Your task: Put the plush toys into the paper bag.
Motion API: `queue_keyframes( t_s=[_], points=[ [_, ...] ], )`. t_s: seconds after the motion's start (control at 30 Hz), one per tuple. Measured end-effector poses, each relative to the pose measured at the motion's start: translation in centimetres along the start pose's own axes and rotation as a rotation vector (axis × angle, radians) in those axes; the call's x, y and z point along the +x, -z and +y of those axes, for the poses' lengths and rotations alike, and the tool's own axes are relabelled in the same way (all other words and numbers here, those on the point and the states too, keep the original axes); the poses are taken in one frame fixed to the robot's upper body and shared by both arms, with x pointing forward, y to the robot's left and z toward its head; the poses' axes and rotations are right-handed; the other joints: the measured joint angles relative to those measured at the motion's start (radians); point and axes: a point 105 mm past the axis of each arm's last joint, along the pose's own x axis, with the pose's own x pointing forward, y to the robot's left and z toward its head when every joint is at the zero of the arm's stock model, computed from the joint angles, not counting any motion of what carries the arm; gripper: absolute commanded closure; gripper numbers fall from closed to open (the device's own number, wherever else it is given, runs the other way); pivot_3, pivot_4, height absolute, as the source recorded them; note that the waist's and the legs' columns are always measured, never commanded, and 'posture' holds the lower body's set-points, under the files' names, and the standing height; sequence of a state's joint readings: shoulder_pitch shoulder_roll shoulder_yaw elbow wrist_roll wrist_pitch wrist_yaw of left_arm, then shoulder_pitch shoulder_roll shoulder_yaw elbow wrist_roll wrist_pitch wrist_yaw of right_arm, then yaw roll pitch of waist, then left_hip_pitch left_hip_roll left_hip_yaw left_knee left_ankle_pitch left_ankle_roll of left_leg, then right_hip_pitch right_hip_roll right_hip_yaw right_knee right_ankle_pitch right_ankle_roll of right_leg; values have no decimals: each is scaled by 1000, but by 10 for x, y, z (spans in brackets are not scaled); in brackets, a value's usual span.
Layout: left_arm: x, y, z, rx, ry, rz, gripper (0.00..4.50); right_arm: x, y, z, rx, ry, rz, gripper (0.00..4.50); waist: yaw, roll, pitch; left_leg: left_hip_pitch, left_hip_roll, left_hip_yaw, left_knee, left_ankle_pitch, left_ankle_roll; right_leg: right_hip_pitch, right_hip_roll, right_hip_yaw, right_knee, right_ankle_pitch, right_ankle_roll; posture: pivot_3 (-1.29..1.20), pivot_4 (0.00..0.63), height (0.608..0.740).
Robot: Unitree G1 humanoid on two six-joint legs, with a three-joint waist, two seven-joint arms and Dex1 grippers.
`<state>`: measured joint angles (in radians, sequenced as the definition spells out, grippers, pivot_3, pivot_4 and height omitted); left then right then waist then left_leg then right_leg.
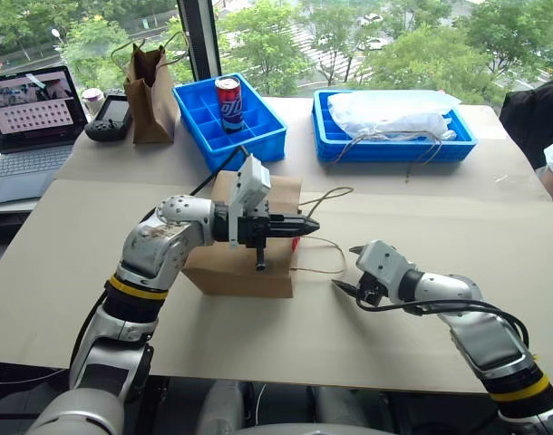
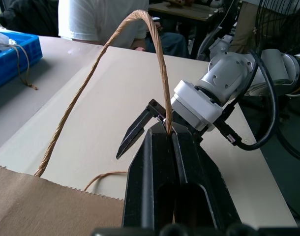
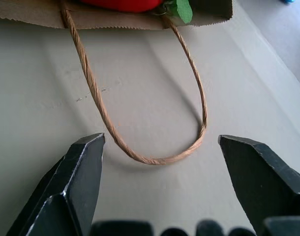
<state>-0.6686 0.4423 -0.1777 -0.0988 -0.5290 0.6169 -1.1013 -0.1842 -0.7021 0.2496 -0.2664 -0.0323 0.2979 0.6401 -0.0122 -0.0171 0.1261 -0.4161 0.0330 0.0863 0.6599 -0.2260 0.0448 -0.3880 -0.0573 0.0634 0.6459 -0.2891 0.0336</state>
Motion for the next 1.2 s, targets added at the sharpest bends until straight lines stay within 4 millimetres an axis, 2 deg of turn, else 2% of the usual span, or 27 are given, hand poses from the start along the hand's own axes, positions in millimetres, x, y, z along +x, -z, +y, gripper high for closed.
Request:
queue_keyframes(
  t_s=[0.03,0.13,0.33,0.47,0.63,0.73,0.9,1.03,1.2],
  points=[
    [0,0,0,0,0,-1,4500,3,-2,-1,-26,11,-7,409,0,0,0,0,0,0,0,0,0,0,0,0,0,0,0,0,150,734],
    [0,0,1,0,-7,-2,4500,9,-3,-2,-76,29,-20,1133,0,0,0,1,0,0,0,0,0,0,0,0,0,0,0,0,150,734],
    [-3,0,2,5,-16,10,4500,14,1,-4,-151,85,-21,3143,0,0,0,1,0,0,0,1,-1,1,0,0,1,0,0,0,150,734],
    [-5,0,3,6,-23,13,4500,3,-12,-28,-263,241,-73,4438,0,0,0,1,0,0,0,1,-1,0,0,0,1,0,0,0,150,734],
    [-7,-8,10,-30,-54,-45,4500,-21,-38,-59,-434,412,-136,4438,0,0,0,1,0,0,0,1,-1,0,0,0,1,0,0,0,150,734],
    [-9,-14,17,-29,-74,-62,4500,-35,-63,-76,-523,484,-192,4438,-1,0,0,1,0,0,0,1,-2,0,0,0,1,0,0,0,150,734],
    [-1,-40,31,17,-111,-143,4500,-60,-114,-103,-651,592,-291,4438,0,0,0,1,0,0,0,1,-2,0,0,0,1,0,0,0,150,734],
    [2,-43,35,18,-119,-165,4500,-71,-135,-114,-687,617,-315,4438,0,0,0,1,0,0,0,1,-2,0,0,0,1,0,0,0,150,734],
    [-2,-40,37,35,-133,-146,4500,-71,-143,-110,-686,581,-325,4438,0,0,0,0,0,1,0,1,-2,0,-1,0,1,0,0,0,150,734]
  ],
)
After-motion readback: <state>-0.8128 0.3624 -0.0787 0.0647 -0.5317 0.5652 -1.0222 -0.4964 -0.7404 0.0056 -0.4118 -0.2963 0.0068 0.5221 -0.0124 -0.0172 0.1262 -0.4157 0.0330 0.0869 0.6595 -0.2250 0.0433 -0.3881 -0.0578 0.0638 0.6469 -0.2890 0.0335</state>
